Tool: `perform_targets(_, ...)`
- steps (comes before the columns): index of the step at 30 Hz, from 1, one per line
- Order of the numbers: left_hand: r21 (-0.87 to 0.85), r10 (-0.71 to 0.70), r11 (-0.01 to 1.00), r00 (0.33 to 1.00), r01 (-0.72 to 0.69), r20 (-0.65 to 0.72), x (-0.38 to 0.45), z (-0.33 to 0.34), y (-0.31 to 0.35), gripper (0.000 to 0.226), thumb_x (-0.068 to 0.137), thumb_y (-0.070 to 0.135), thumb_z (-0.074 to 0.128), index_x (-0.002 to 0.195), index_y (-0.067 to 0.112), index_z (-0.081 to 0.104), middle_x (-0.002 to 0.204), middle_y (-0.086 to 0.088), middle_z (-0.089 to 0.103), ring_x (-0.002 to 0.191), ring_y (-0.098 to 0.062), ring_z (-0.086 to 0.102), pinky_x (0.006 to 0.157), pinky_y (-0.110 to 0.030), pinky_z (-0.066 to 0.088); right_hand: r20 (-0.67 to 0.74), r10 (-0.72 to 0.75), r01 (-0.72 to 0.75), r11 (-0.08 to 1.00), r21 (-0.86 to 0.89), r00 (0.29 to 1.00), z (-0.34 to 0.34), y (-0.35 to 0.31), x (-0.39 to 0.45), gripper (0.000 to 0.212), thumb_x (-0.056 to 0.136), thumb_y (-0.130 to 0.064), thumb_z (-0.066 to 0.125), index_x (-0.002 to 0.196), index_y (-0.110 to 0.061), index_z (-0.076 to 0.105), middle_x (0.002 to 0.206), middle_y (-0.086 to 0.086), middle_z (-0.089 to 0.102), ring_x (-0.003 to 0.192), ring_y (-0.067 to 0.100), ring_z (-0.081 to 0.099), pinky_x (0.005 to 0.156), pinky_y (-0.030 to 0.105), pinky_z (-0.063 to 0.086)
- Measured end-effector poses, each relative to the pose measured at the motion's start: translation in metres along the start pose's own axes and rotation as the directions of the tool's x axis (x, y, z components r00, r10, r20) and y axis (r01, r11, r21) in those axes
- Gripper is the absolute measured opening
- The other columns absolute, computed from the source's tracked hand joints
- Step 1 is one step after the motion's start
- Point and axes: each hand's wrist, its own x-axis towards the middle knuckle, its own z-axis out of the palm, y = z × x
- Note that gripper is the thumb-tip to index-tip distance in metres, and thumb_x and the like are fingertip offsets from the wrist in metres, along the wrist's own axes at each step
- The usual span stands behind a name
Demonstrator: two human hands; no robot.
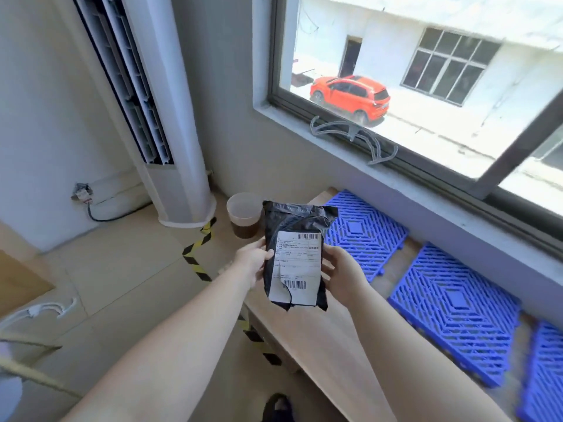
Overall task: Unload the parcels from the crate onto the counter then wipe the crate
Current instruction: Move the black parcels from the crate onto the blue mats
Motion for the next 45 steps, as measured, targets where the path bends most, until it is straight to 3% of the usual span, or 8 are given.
perform_targets(10, 0.174, 0.032, 0.984, 0.999, -0.034, 0.016, 0.082, 0.106, 0.062, 0.036, 0.094, -0.002, 0.058, 0.128, 0.011, 0.062, 0.115, -0.013, 0.069, 0.083, -0.02, 0.065, 0.064, -0.029, 0.051, -0.037, -0.044, 0.048, 0.993, 0.108, 0.998, -0.038, -0.068, 0.076, 0.022, 0.096, -0.026, 0.052, 0.113, -0.022, 0.066, 0.112, -0.007, 0.065, 0.096, 0.017, 0.06, 0.068, 0.033, 0.045)
perform_targets(15, 0.227, 0.0, 0.974, 0.995, -0.022, 0.097, 0.13, 0.144, 0.077, 0.035, 0.093, -0.001, 0.06, 0.127, 0.01, 0.06, 0.116, -0.012, 0.07, 0.097, -0.024, 0.069, 0.074, -0.03, 0.056, -0.16, -0.112, 0.133, 0.983, 0.124, 0.981, -0.047, -0.102, 0.116, 0.023, 0.101, -0.028, 0.047, 0.109, -0.026, 0.068, 0.116, -0.007, 0.064, 0.098, 0.015, 0.058, 0.08, 0.035, 0.045)
perform_targets(20, 0.298, -0.012, 0.953, 0.983, -0.044, 0.184, 0.185, 0.173, 0.088, 0.033, 0.092, -0.005, 0.06, 0.124, 0.005, 0.061, 0.116, -0.013, 0.067, 0.092, -0.021, 0.062, 0.079, -0.031, 0.052, -0.246, -0.084, 0.141, 0.964, 0.226, 0.966, -0.056, -0.115, 0.164, 0.047, 0.104, -0.047, 0.034, 0.13, -0.017, 0.059, 0.128, 0.0, 0.059, 0.091, 0.018, 0.055, 0.067, 0.036, 0.041)
perform_targets(27, 0.487, -0.224, 0.871, 0.932, 0.061, 0.283, 0.269, 0.202, 0.095, 0.026, 0.092, -0.006, 0.058, 0.112, 0.011, 0.059, 0.106, -0.013, 0.066, 0.083, -0.023, 0.061, 0.069, -0.029, 0.051, -0.391, -0.026, 0.143, 0.951, 0.275, 0.92, -0.063, -0.109, 0.223, 0.069, 0.102, -0.061, 0.017, 0.139, -0.015, 0.053, 0.137, 0.002, 0.057, 0.105, 0.024, 0.055, 0.079, 0.039, 0.041)
perform_targets(30, 0.547, -0.365, 0.825, 0.874, 0.144, 0.32, 0.298, 0.221, 0.099, 0.013, 0.098, 0.019, 0.058, 0.11, 0.013, 0.058, 0.105, -0.011, 0.058, 0.09, -0.022, 0.055, 0.081, -0.032, 0.05, -0.469, -0.008, 0.164, 0.942, 0.294, 0.883, -0.062, -0.109, 0.244, 0.071, 0.102, -0.06, 0.014, 0.139, -0.013, 0.053, 0.132, 0.002, 0.058, 0.092, 0.019, 0.055, 0.073, 0.035, 0.041)
perform_targets(33, 0.554, -0.474, 0.802, 0.803, 0.224, 0.361, 0.326, 0.234, 0.102, 0.054, 0.103, 0.048, 0.039, 0.135, 0.006, 0.052, 0.129, -0.013, 0.05, 0.13, -0.029, 0.046, 0.107, -0.038, 0.039, -0.537, 0.023, 0.168, 0.938, 0.304, 0.843, -0.065, -0.108, 0.264, 0.069, 0.102, -0.06, 0.012, 0.13, -0.015, 0.057, 0.126, 0.0, 0.059, 0.091, 0.017, 0.056, 0.084, 0.036, 0.04)
perform_targets(37, 0.569, -0.553, 0.772, 0.741, 0.284, 0.38, 0.353, 0.24, 0.101, 0.081, 0.098, 0.066, 0.025, 0.142, 0.002, 0.047, 0.145, -0.015, 0.046, 0.138, -0.033, 0.04, 0.115, -0.044, 0.033, -0.564, 0.059, 0.157, 0.932, 0.327, 0.824, -0.07, -0.104, 0.287, 0.068, 0.099, -0.064, 0.009, 0.12, -0.023, 0.059, 0.133, 0.0, 0.057, 0.113, 0.019, 0.054, 0.105, 0.043, 0.032)
perform_targets(45, 0.652, -0.621, 0.712, 0.666, 0.26, 0.413, 0.376, 0.243, 0.102, 0.087, 0.094, 0.074, 0.015, 0.15, 0.012, 0.039, 0.156, -0.02, 0.031, 0.145, -0.039, 0.027, 0.116, -0.051, 0.026, -0.593, 0.107, 0.094, 0.95, 0.298, 0.798, -0.069, -0.096, 0.307, 0.077, 0.096, -0.069, 0.011, 0.13, -0.018, 0.058, 0.141, 0.004, 0.055, 0.128, 0.023, 0.049, 0.09, 0.037, 0.04)
